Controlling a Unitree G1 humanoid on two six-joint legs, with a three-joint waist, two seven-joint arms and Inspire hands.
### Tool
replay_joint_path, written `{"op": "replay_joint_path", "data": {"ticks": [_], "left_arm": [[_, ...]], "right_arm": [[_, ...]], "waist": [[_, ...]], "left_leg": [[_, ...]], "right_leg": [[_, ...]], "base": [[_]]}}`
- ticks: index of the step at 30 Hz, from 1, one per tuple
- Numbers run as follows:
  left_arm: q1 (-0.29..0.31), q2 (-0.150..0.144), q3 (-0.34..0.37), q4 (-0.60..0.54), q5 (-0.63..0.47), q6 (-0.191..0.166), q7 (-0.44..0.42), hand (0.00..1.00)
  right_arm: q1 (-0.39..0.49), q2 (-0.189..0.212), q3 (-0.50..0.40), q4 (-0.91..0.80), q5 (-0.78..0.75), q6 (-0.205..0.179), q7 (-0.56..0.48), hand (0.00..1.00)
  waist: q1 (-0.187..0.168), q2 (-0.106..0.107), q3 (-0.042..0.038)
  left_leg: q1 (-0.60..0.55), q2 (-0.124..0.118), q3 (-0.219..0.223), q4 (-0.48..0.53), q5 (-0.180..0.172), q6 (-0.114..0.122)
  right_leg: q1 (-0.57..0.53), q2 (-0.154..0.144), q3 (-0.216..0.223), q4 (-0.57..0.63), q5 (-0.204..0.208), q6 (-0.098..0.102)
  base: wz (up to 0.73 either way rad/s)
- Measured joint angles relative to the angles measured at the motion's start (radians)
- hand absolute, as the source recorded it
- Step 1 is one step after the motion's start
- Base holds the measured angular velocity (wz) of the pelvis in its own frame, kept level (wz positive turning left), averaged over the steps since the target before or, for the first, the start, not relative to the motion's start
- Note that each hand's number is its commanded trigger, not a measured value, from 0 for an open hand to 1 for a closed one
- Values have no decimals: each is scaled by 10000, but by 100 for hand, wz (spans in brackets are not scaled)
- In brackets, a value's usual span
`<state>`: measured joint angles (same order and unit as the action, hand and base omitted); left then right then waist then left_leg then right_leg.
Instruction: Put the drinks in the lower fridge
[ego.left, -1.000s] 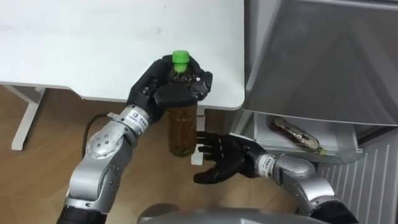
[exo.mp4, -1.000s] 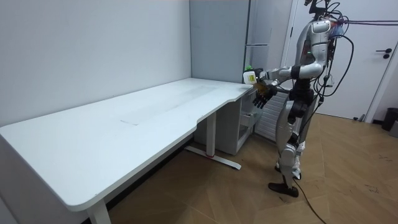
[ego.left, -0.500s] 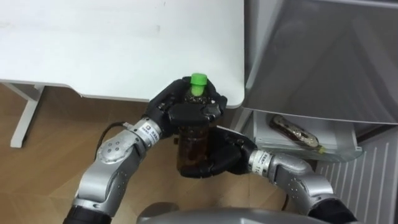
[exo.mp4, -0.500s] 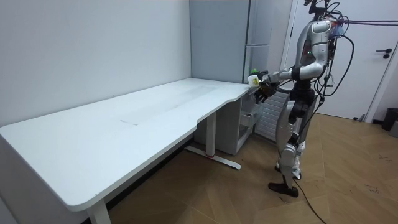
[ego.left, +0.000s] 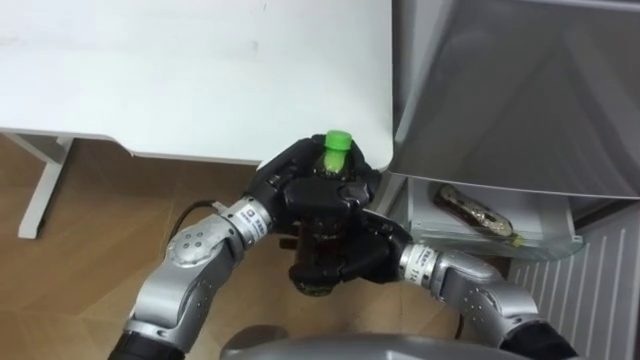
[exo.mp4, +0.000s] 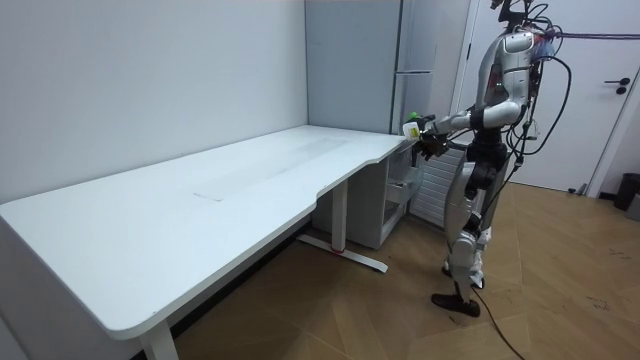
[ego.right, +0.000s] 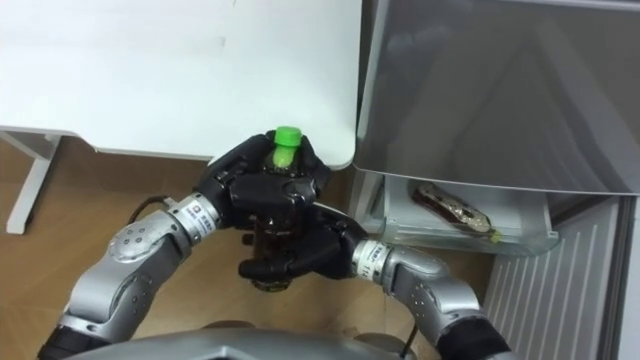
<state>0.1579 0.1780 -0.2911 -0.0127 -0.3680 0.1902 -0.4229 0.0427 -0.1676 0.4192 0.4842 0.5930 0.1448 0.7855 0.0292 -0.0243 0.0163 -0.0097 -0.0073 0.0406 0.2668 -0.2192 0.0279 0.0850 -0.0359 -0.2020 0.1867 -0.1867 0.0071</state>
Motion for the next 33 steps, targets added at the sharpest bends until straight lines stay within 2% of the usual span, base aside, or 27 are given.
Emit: {"op": "replay_joint_path", "data": {"ticks": [3,4,5,7,11,23,30,33], "left_arm": [[-6,-9,-114,24,1,-11,-20,100],[-12,-9,-157,24,8,-34,-23,97],[-43,0,-189,45,59,-46,-13,71],[-43,-4,-192,65,31,-46,-6,0],[-52,3,-215,68,-334,-45,68,0],[-138,182,-192,67,-357,-129,282,0],[-172,266,-159,61,-633,-363,412,0],[-175,159,12,-108,-686,-372,411,0]], "right_arm": [[2,-85,60,1,-4,10,-106,100],[3,-106,79,0,-5,12,-126,100],[3,-192,158,-30,-4,12,-94,100],[5,-264,213,-106,-6,7,-91,100],[5,-439,305,-260,-6,-143,-99,100],[61,-472,407,-257,186,-162,-329,100],[71,-476,499,-256,437,-186,-432,100],[76,-430,433,-253,437,-284,-427,100]], "waist": [[8,18,-10],[14,26,-15],[17,44,-25],[7,57,-28],[2,106,-36],[29,109,-31],[49,26,22],[79,-7,34]], "left_leg": [[-9,1,-4,35,-5,3],[-7,0,-4,36,-5,3],[-4,0,-5,38,-5,3],[-12,1,-9,16,-5,3],[-19,2,-11,31,-5,3],[40,2,20,-45,-5,5],[52,3,81,-94,-4,5],[33,27,104,-63,-5,5]], "right_leg": [[3,3,22,17,0,-1],[3,2,29,21,0,-1],[4,2,42,28,0,-1],[8,4,41,34,0,-1],[8,9,47,36,4,-8],[1,9,62,30,6,-10],[-21,10,74,-3,6,-10],[-52,9,67,-9,7,-9]], "base": [[0],[0],[0],[0],[0],[-1],[0],[0]]}}
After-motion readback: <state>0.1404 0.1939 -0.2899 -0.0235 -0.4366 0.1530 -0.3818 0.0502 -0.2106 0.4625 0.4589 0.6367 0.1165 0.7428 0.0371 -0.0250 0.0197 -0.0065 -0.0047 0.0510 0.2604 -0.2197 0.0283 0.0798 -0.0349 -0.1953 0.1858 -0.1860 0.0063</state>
